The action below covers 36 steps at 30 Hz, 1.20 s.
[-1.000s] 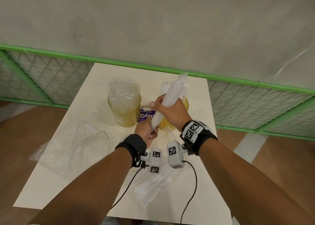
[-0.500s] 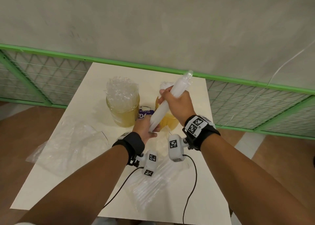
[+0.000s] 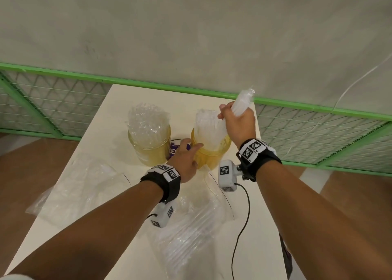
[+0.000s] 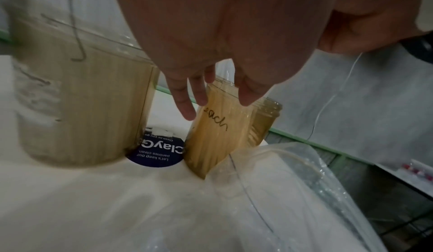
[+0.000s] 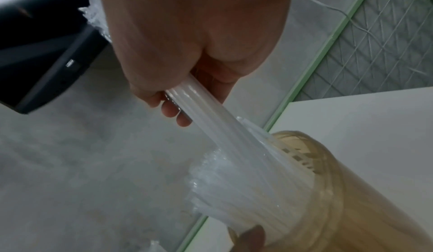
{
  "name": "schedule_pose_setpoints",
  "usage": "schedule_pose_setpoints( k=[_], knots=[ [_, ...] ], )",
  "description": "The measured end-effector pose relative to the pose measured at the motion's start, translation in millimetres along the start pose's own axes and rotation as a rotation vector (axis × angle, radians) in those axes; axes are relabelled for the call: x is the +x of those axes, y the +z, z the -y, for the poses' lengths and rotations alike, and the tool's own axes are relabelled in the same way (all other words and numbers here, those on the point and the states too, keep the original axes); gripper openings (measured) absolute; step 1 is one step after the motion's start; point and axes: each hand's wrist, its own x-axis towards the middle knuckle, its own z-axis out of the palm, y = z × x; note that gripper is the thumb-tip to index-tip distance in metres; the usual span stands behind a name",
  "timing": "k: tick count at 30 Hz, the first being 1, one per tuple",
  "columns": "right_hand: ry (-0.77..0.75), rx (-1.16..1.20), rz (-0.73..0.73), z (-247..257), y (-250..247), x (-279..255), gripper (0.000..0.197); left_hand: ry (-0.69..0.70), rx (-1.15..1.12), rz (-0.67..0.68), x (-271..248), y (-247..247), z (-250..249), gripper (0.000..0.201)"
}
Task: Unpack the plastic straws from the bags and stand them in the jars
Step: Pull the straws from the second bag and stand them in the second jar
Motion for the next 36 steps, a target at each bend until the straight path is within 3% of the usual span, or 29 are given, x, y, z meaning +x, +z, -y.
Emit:
schedule_pose_setpoints(
  k=[3,6,12,16,19,21,23,26,28,33,36],
  knots=[
    [0.047,-0.138,0.085,-22.5,8.5,-1.0,0.027,0.025,0.034,-0.019,2.2,-1.5,-0.1,0.06],
    [-0.003,-0.478,0.16,-48.3,15.7,-6.2,0.053,0.023,0.015,-0.025,1.8,-3.2,-1.3,0.063],
    [-0.15,-0.863,0.013,-76.5,13.5,-3.5,0.085,0.007,0.015,-0.05,2.4,1.6,-1.3,0.066],
    [-0.164,-0.863,0.034,-80.6,8.0,1.8,0.121,0.004,0.013,-0.044,5.4,-0.1,-0.6,0.066],
    [-0.219,-0.763,0.028,-71.9,6.0,5.7,0.133,-0.008,0.011,-0.038,6.7,-0.5,-2.9,0.066],
    [-0.265,-0.629,0.02,-66.2,5.7,8.3,0.129,-0.018,0.005,-0.036,6.5,0.1,-5.3,0.065],
    [-0.352,-0.557,0.067,-62.5,7.9,11.7,0.106,-0.014,0.002,-0.037,5.7,-0.5,-6.8,0.064],
    [-0.474,-0.771,0.339,-65.5,13.5,14.5,0.065,-0.015,-0.012,-0.02,4.8,-1.1,-5.0,0.067],
    [-0.472,-0.94,0.483,-69.3,14.5,13.6,0.06,-0.004,-0.021,0.001,3.8,-1.8,-2.8,0.071],
    [-0.639,-0.834,0.238,-52.3,9.8,4.6,0.061,0.014,-0.05,0.028,-2.6,-2.5,11.5,0.086],
    [-0.697,-0.723,0.169,-44.6,5.5,-6.1,0.042,-0.023,-0.118,-0.041,-10.5,4.5,20.7,0.072]
  ],
)
